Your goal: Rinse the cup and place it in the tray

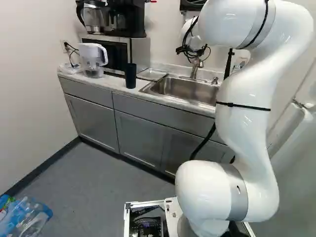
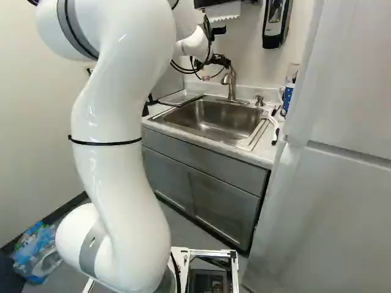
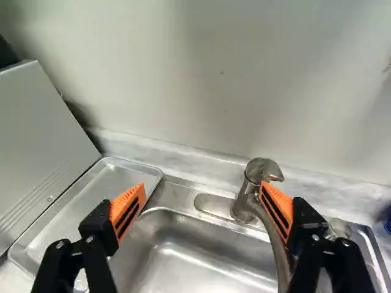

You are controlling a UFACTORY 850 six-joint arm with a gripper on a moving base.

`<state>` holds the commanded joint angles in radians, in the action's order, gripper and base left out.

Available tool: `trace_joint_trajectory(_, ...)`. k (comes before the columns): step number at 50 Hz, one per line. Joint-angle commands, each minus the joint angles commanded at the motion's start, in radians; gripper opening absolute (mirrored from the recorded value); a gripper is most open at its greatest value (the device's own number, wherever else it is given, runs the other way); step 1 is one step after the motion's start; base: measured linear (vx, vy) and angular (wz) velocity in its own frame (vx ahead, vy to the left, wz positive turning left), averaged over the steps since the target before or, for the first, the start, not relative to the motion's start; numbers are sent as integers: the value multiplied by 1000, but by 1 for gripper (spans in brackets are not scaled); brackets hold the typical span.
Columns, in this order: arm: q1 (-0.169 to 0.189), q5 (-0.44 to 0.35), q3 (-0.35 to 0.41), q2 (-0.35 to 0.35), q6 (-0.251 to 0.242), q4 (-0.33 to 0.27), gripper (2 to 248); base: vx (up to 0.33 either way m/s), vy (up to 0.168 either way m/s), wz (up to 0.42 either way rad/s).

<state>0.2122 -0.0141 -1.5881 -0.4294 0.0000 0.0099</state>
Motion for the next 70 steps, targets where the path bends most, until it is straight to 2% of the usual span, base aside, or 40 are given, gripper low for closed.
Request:
trace_joint_trajectory(13,0,-19,-54,-44,0,0,247,0,0,0)
trace_joint_trajectory(35,0,-138,-56,-46,0,0,247,0,0,0)
trace_joint_trajectory(59,1,-138,-50,-41,0,0,247,0,0,0)
trace_joint_trajectory(70,6,-138,-2,-2,0,0,247,0,0,0)
